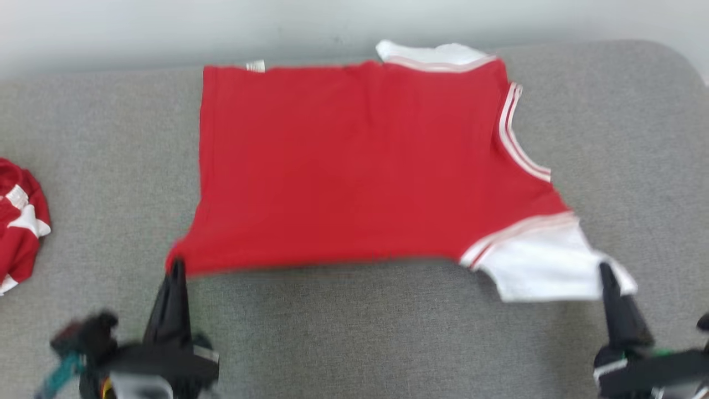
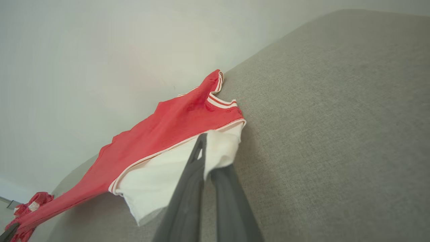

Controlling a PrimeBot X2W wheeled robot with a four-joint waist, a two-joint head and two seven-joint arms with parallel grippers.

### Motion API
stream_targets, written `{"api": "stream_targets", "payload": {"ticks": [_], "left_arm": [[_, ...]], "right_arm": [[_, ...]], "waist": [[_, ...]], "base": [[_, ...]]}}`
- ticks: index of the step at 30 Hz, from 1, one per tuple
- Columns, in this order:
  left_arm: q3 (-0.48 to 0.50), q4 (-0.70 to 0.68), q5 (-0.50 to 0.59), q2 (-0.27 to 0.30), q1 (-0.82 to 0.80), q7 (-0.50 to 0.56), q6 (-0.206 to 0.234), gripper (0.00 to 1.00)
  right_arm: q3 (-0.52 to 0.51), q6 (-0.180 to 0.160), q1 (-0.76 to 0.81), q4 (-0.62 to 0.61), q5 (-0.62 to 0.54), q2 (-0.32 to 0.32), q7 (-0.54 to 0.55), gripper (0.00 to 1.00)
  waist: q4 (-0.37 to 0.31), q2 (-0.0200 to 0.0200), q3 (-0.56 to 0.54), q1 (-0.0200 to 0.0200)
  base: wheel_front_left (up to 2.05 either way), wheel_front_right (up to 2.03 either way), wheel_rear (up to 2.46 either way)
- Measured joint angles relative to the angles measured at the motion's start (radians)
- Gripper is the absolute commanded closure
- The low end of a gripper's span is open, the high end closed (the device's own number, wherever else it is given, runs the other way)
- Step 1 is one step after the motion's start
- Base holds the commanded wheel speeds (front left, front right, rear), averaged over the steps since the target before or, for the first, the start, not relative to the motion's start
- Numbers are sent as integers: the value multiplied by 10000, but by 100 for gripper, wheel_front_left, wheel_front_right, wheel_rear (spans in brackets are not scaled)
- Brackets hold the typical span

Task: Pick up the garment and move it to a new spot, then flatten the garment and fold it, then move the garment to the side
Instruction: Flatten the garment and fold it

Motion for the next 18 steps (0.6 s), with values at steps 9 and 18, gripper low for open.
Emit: {"api": "stream_targets", "payload": {"ticks": [9,18], "left_arm": [[861,48,169,-765,2215,2,-150,100],[1294,535,658,-892,2578,0,-477,100]], "right_arm": [[-422,2,1986,-280,-566,439,861,100],[-349,0,3436,-918,-826,500,2909,100]], "waist": [[61,0,-595,1],[272,2,-816,2]], "base": [[0,0,0],[0,0,0]]}}
